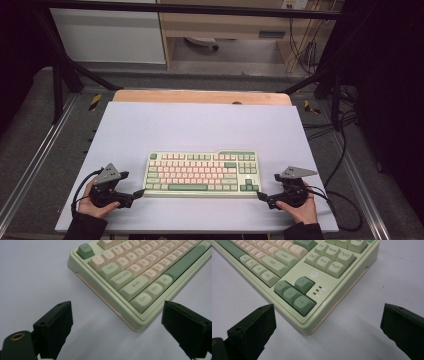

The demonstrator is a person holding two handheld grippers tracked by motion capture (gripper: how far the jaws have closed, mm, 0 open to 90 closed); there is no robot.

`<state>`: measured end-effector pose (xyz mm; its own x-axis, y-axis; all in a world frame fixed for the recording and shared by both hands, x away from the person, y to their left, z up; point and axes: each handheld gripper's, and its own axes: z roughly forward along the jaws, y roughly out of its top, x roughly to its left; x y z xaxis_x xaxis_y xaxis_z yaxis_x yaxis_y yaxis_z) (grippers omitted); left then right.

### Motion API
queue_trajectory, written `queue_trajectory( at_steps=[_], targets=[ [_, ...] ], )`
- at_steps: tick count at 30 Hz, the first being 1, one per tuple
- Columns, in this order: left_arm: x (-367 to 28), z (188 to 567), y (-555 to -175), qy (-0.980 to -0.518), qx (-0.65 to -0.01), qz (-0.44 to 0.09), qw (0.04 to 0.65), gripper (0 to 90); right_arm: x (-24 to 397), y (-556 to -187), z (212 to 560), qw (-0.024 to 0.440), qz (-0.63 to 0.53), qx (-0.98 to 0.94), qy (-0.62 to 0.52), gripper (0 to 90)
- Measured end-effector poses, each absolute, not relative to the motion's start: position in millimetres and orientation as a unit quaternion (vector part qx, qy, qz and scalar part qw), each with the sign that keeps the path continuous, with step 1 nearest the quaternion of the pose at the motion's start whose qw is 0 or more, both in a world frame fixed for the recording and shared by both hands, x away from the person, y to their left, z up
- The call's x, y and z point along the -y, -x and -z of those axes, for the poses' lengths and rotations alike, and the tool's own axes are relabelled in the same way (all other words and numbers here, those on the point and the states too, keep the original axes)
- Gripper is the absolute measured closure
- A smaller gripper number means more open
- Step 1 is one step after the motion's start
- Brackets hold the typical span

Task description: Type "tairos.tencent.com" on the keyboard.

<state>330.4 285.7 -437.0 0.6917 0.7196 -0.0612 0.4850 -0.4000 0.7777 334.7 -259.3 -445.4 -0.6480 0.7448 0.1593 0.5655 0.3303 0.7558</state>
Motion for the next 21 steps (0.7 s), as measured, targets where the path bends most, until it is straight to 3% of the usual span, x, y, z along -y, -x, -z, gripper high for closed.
queue_trajectory(
  at_steps=[16, 21],
  targets=[
    [-284.7, 432.8, -329.4, -0.820, -0.369, -0.143, 0.415, 12.5, 258.2, -334.3, 445.9, 0.108, -0.413, -0.808, -0.407, 0.7],
    [-283.0, 430.6, -328.9, -0.818, -0.368, -0.143, 0.417, 17.9, 258.4, -334.0, 445.5, 0.107, -0.413, -0.807, -0.407, 0.7]
  ],
)
